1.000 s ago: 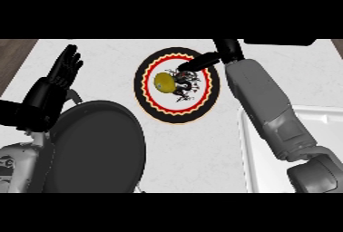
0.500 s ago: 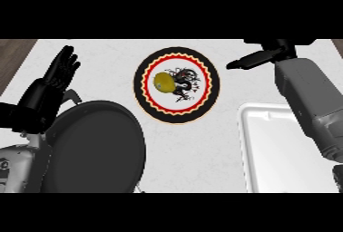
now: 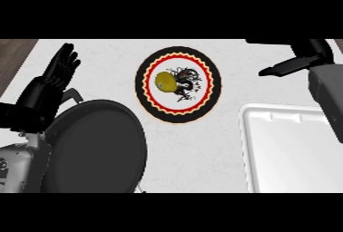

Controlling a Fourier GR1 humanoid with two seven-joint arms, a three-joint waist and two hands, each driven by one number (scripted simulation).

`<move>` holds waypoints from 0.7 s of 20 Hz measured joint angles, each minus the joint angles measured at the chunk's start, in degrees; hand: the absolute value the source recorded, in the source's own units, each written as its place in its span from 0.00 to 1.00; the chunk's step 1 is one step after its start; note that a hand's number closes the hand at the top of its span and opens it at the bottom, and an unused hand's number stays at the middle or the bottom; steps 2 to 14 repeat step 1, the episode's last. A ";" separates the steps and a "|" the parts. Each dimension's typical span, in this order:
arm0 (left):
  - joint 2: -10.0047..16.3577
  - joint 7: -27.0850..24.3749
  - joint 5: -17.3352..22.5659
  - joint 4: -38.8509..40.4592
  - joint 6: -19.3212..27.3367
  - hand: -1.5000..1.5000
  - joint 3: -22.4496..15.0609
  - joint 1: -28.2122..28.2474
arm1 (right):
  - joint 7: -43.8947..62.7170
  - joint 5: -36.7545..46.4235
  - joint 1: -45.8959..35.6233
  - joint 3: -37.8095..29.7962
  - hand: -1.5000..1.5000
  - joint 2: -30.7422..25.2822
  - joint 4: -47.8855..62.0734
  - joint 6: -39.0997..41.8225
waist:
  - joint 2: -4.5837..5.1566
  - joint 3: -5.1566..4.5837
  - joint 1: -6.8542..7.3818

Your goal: Pick the lemon from the tray and place it in the plate

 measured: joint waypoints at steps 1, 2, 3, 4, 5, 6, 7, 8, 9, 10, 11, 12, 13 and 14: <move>-0.01 0.37 0.17 -0.24 -0.05 0.50 0.02 -0.28 | -0.61 0.30 0.21 0.07 0.00 -0.62 0.20 -0.05 | 0.05 0.01 0.12; -0.01 0.37 0.17 -0.24 -0.05 0.50 0.02 -0.28 | -0.61 0.30 0.21 0.07 0.00 -0.62 0.20 -0.05 | 0.05 0.01 0.12; -0.01 0.37 0.17 -0.24 -0.05 0.50 0.02 -0.28 | -0.61 0.30 0.21 0.07 0.00 -0.62 0.20 -0.05 | 0.05 0.01 0.12; -0.01 0.37 0.17 -0.24 -0.05 0.50 0.02 -0.28 | -0.61 0.30 0.21 0.07 0.00 -0.62 0.20 -0.05 | 0.05 0.01 0.12; -0.01 0.37 0.17 -0.24 -0.05 0.50 0.02 -0.28 | -0.61 0.30 0.21 0.07 0.00 -0.62 0.20 -0.05 | 0.05 0.01 0.12; -0.01 0.37 0.17 -0.24 -0.05 0.50 0.02 -0.28 | -0.61 0.30 0.21 0.07 0.00 -0.62 0.20 -0.05 | 0.05 0.01 0.12; -0.01 0.37 0.17 -0.24 -0.05 0.50 0.02 -0.28 | -0.61 0.30 0.21 0.07 0.00 -0.62 0.20 -0.05 | 0.05 0.01 0.12; -0.01 0.37 0.17 -0.24 -0.05 0.50 0.02 -0.28 | -0.61 0.30 0.21 0.07 0.00 -0.62 0.20 -0.05 | 0.05 0.01 0.12; -0.01 0.37 0.17 -0.24 -0.05 0.50 0.02 -0.28 | -0.61 0.30 0.21 0.07 0.00 -0.62 0.20 -0.05 | 0.05 0.01 0.12; -0.01 0.37 0.17 -0.24 -0.05 0.50 0.02 -0.28 | -0.61 0.30 0.21 0.07 0.00 -0.62 0.20 -0.05 | 0.05 0.01 0.12; -0.01 0.37 0.17 -0.24 -0.05 0.50 0.02 -0.28 | -0.61 0.30 0.21 0.07 0.00 -0.62 0.20 -0.05 | 0.05 0.01 0.12; -0.01 0.37 0.17 -0.24 -0.05 0.50 0.02 -0.28 | -0.61 0.30 0.21 0.07 0.00 -0.62 0.20 -0.05 | 0.05 0.01 0.12; -0.01 0.37 0.17 -0.24 -0.05 0.50 0.02 -0.28 | -0.61 0.30 0.21 0.07 0.00 -0.62 0.20 -0.05 | 0.05 0.01 0.12; -0.01 0.37 0.17 -0.24 -0.05 0.50 0.02 -0.28 | -0.61 0.30 0.21 0.07 0.00 -0.62 0.20 -0.05 | 0.05 0.01 0.12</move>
